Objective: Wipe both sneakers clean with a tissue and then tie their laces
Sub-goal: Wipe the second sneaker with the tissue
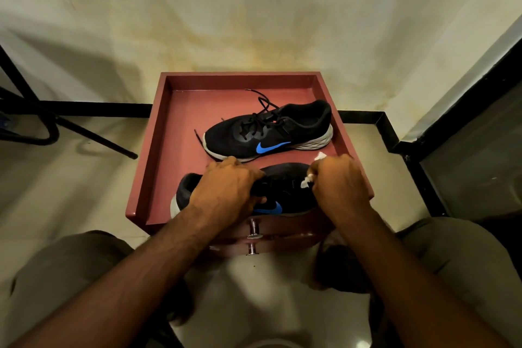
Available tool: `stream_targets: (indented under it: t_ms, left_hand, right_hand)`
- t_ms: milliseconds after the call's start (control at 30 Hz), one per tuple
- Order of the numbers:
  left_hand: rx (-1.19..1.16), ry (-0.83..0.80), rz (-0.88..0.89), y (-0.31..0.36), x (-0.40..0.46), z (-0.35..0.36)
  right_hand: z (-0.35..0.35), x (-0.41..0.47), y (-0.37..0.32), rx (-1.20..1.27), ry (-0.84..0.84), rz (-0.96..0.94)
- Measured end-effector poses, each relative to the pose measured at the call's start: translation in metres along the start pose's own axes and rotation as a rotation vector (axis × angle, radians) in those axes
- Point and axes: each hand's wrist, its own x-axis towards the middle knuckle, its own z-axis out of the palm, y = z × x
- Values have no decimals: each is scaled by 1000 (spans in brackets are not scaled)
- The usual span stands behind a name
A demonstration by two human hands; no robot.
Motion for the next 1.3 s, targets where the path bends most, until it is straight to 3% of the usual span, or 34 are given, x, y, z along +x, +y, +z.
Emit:
stream_targets:
  t_ms: [100, 200, 267, 367, 567, 667, 733, 867, 933, 1100, 1300]
  left_hand:
    - [20, -17, 2, 2, 3, 0]
    - [67, -2, 13, 4, 2, 3]
    - [73, 3, -1, 4, 1, 5]
    - [27, 19, -101, 0, 0, 4]
    - [164, -14, -188, 4, 2, 2]
    - [213, -29, -163, 5, 5, 0]
    - [229, -36, -131, 6, 5, 0]
    - [247, -39, -100, 9, 3, -1]
    - [240, -17, -109, 7, 2, -1]
    - [214, 13, -151, 5, 1, 0]
    - [209, 7, -163, 8, 3, -1]
  right_hand:
    - [2, 1, -24, 267, 16, -86]
    - [-2, 6, -54, 423, -24, -292]
    - [-9, 8, -68, 308, -91, -382]
    - [-15, 11, -66, 61, -38, -441]
    - [-26, 17, -3, -192, -124, -198]
    - [-27, 18, 6, -232, -268, -152]
    - [-25, 18, -4, -128, -276, -186]
    - [-7, 19, -37, 238, -80, -341]
    - [-3, 20, -55, 275, -60, -415]
    - [-12, 35, -40, -46, -64, -374]
    - [-18, 12, 29, -171, -104, -247]
